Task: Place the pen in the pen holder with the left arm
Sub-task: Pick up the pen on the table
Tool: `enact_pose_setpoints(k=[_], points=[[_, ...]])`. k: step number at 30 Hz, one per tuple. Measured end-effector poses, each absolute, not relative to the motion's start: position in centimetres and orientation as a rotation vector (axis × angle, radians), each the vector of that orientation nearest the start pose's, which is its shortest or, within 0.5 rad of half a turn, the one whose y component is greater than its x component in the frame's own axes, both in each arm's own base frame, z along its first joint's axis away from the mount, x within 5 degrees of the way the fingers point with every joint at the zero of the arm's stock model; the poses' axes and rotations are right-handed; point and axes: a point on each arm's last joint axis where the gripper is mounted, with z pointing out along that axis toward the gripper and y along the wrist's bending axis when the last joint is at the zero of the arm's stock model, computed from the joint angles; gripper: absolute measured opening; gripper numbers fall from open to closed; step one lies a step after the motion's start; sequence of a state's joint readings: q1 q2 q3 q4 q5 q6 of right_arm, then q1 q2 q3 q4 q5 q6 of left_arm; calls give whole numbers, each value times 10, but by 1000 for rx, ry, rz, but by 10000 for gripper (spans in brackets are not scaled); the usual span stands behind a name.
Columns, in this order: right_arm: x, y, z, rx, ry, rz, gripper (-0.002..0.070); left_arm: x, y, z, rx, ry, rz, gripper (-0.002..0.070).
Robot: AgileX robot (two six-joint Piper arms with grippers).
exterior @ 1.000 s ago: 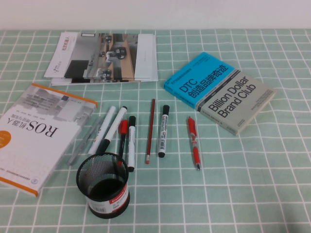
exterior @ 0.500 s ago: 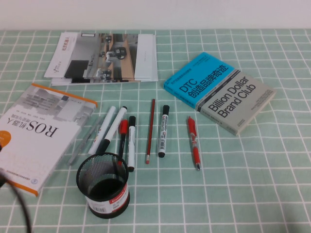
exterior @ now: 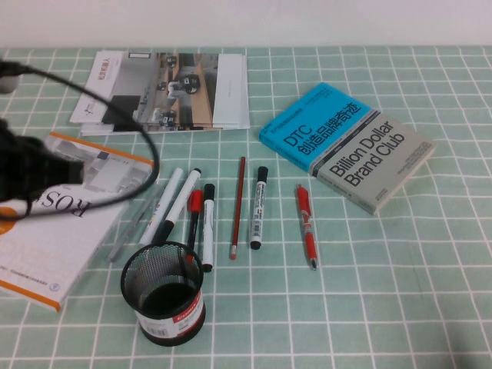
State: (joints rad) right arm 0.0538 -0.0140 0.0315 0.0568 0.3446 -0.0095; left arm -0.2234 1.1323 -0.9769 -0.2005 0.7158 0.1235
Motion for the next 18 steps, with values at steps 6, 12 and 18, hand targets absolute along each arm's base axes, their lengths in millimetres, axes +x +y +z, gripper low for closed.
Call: enact_pose_setpoints(k=[6, 12, 18], points=[[53, 5, 172, -22, 1846, 86, -20, 273, -75, 334, 356, 2436, -261, -4], [53, 5, 172, -21, 1846, 88, -20, 320, -86, 321, 383, 2519, -257, -4], [53, 5, 172, -21, 1846, 88, -20, 364, -97, 292, 415, 2635, -256, -4]])
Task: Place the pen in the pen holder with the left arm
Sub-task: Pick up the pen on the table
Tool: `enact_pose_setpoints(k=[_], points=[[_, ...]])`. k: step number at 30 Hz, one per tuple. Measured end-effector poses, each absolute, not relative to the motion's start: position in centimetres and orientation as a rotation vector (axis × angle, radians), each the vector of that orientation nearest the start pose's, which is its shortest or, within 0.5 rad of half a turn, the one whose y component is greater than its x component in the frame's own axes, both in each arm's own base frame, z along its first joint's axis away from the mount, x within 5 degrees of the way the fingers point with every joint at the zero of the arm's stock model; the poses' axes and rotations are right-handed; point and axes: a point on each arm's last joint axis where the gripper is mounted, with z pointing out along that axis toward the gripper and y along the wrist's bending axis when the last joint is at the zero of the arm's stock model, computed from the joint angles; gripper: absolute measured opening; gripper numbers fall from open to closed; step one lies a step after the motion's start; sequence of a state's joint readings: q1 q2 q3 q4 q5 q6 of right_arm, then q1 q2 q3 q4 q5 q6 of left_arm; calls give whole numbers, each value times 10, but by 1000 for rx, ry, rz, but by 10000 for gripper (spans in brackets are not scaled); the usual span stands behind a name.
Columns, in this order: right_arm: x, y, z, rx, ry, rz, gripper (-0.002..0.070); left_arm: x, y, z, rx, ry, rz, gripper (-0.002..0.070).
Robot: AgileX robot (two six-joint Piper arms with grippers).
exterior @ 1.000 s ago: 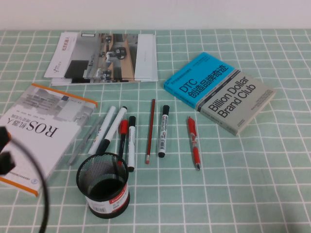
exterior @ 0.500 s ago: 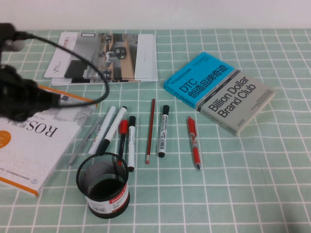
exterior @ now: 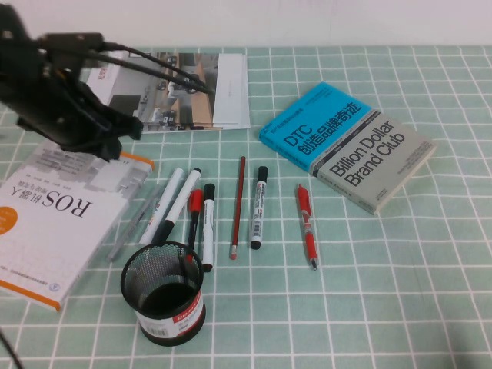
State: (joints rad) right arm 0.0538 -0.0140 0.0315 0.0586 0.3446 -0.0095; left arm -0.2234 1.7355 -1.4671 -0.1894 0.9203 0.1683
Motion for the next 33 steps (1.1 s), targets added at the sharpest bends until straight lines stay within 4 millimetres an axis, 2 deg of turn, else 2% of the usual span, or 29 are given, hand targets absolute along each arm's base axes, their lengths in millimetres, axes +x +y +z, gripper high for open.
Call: enact_pose_setpoints(k=[5, 12, 15, 19, 23, 27, 33], points=[[53, 5, 172, -21, 1846, 88, -20, 385, -111, 260, 534, 2711, -151, -4], [53, 5, 172, -21, 1846, 88, -20, 392, -140, 223, 702, 2788, -73, -4], [53, 5, 172, -21, 1846, 88, -20, 396, -142, 214, 702, 2826, -59, -4], [53, 5, 172, -21, 1846, 88, -20, 400, -141, 212, 712, 2823, -24, 1], [53, 5, 172, -21, 1846, 88, -20, 401, -141, 212, 748, 2812, -12, 66], [53, 5, 172, -21, 1846, 88, -20, 403, -142, 202, 758, 2833, -9, 142], [53, 5, 172, -21, 1846, 88, -20, 406, -142, 187, 734, 2875, 12, 163]])
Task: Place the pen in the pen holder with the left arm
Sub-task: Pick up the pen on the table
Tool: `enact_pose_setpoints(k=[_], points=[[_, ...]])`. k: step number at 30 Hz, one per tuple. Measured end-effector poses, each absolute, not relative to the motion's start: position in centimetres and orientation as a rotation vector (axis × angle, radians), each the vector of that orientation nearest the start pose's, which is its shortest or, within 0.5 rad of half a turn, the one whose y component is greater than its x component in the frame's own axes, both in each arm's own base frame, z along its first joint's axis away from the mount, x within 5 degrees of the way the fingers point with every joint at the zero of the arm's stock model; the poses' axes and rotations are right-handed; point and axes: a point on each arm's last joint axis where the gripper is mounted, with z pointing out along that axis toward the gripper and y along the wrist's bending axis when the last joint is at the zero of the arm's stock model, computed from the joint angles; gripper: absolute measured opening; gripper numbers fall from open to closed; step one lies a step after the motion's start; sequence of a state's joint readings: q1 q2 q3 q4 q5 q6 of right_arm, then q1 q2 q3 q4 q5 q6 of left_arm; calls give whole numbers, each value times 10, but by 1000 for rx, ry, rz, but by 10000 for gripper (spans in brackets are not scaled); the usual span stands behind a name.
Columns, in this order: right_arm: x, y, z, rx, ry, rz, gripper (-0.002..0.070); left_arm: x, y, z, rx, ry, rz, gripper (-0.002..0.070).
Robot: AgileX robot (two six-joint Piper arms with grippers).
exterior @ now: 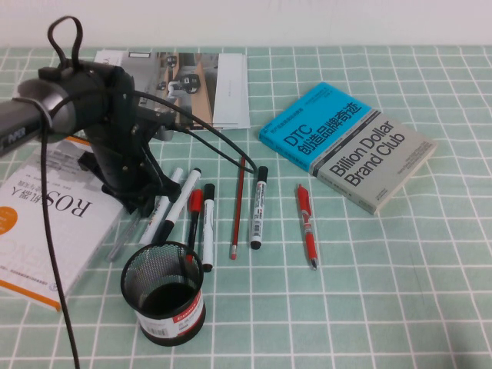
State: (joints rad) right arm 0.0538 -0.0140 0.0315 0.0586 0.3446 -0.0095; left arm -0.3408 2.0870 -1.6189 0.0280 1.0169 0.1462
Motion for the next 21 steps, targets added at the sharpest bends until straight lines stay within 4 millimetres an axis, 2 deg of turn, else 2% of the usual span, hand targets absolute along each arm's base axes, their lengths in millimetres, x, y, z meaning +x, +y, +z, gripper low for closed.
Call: enact_pose_setpoints(k=[11, 13, 16, 21], points=[[53, 5, 172, -21, 1846, 88, -20, 409, -142, 177, 748, 2895, 26, 165], [53, 5, 172, -21, 1846, 88, -20, 409, -142, 177, 751, 2897, 27, 137], [53, 5, 172, -21, 1846, 88, -20, 409, -143, 176, 753, 2905, 25, 58], [53, 5, 172, -21, 1846, 88, -20, 408, -143, 176, 754, 2909, 25, 49]])
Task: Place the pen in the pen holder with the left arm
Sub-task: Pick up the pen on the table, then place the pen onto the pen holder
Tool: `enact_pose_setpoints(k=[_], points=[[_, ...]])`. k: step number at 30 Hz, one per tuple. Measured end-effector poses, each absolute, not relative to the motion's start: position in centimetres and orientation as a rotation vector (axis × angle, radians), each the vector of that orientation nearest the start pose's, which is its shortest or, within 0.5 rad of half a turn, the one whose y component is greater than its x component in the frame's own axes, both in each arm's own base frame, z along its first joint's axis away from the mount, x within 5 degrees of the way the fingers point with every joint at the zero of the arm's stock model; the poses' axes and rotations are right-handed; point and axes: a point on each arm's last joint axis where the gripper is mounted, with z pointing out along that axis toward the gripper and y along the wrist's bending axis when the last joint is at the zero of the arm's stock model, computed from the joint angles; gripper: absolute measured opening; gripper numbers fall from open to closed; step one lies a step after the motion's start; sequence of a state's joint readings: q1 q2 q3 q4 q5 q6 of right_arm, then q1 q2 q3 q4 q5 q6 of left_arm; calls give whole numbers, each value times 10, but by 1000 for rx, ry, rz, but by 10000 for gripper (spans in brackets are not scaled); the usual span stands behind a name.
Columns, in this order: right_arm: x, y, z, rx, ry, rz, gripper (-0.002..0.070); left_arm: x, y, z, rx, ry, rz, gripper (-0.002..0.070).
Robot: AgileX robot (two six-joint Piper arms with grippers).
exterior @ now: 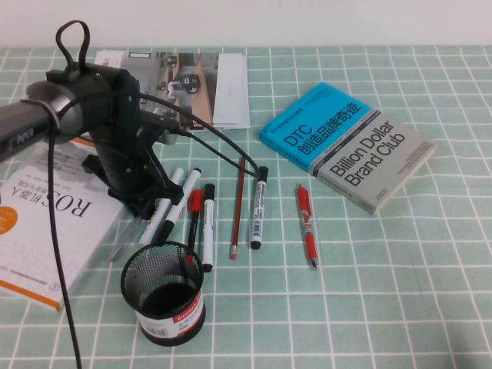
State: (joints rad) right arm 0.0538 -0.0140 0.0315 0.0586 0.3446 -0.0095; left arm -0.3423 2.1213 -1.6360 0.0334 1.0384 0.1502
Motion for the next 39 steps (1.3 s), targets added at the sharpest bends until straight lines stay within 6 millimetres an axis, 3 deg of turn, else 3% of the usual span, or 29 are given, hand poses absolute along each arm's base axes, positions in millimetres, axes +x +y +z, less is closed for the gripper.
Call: enact_pose_setpoints(k=[5, 8, 12, 17, 20, 23, 29, 34, 39], points=[[53, 5, 172, -21, 1846, 88, -20, 407, -141, 183, 775, 2895, 41, 49], [53, 5, 172, -21, 1846, 88, -20, 402, -139, 203, 769, 2854, 42, 49], [53, 5, 172, -21, 1846, 88, -20, 391, -135, 257, 731, 2711, 26, 49], [53, 5, 172, -21, 1846, 88, -20, 361, -129, 330, 673, 2476, -67, 49], [53, 5, 172, -21, 1846, 88, -20, 330, -125, 365, 642, 2302, -175, 49], [53, 5, 172, -21, 1846, 88, -20, 296, -119, 382, 622, 2157, -254, 49], [53, 5, 172, -20, 1846, 90, -20, 233, -100, 381, 554, 1878, -328, 49], [53, 5, 172, -19, 1846, 91, -20, 190, -81, 349, 439, 1782, -346, 49], [53, 5, 172, -19, 1846, 91, -20, 166, -69, 321, 387, 1784, -338, 49]])
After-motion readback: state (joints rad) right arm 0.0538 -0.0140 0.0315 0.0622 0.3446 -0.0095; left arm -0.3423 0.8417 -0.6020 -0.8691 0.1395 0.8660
